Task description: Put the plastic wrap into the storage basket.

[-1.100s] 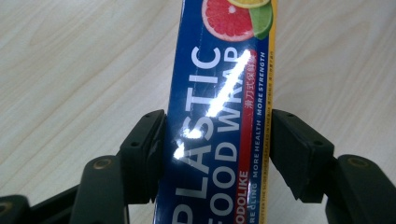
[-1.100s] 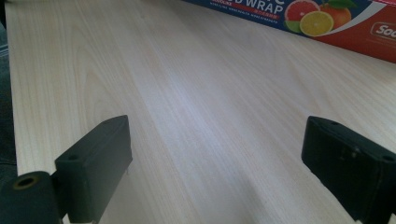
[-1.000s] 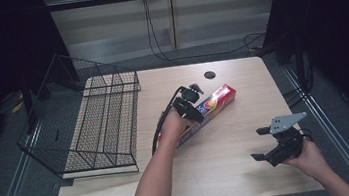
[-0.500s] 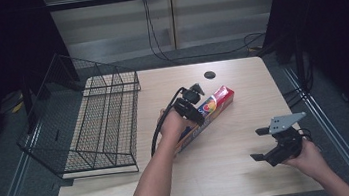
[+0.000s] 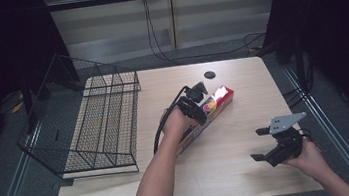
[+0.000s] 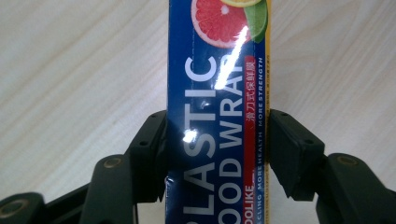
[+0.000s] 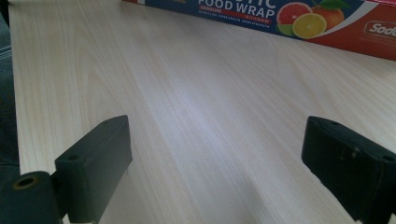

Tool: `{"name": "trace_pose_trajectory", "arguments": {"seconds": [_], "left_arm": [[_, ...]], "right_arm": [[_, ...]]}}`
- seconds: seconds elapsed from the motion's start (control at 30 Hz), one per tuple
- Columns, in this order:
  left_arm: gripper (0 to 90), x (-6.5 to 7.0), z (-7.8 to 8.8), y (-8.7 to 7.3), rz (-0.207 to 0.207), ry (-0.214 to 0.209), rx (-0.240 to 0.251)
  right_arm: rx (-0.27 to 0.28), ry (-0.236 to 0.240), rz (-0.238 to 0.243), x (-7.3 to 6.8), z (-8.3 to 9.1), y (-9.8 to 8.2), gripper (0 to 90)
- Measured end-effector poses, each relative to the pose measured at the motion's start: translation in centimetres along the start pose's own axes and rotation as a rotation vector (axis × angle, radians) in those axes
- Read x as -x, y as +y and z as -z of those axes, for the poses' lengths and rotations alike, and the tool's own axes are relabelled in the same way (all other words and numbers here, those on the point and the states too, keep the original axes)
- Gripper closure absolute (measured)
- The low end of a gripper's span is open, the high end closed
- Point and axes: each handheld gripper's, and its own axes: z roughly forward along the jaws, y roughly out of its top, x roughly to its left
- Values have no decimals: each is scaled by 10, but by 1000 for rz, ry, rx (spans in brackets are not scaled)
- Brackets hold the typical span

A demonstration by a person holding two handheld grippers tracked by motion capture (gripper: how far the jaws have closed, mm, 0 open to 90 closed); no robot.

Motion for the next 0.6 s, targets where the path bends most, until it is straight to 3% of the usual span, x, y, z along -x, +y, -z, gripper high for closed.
{"name": "trace_pose_trajectory", "arguments": {"seconds": [0.2, 0.3, 0.33, 0.6], "left_arm": [[462, 2, 7, 0, 28, -3, -14], [463, 2, 13, 1, 14, -3, -33], [463, 2, 18, 1, 33, -2, -25], [463, -4, 41, -2, 64, -16, -2]], "right_arm": [[6, -1, 1, 1, 1, 0, 75], [-1, -5, 2, 0, 0, 0, 69], [2, -1, 7, 0, 0, 0, 64], [8, -2, 2, -1, 0, 0, 39]]}}
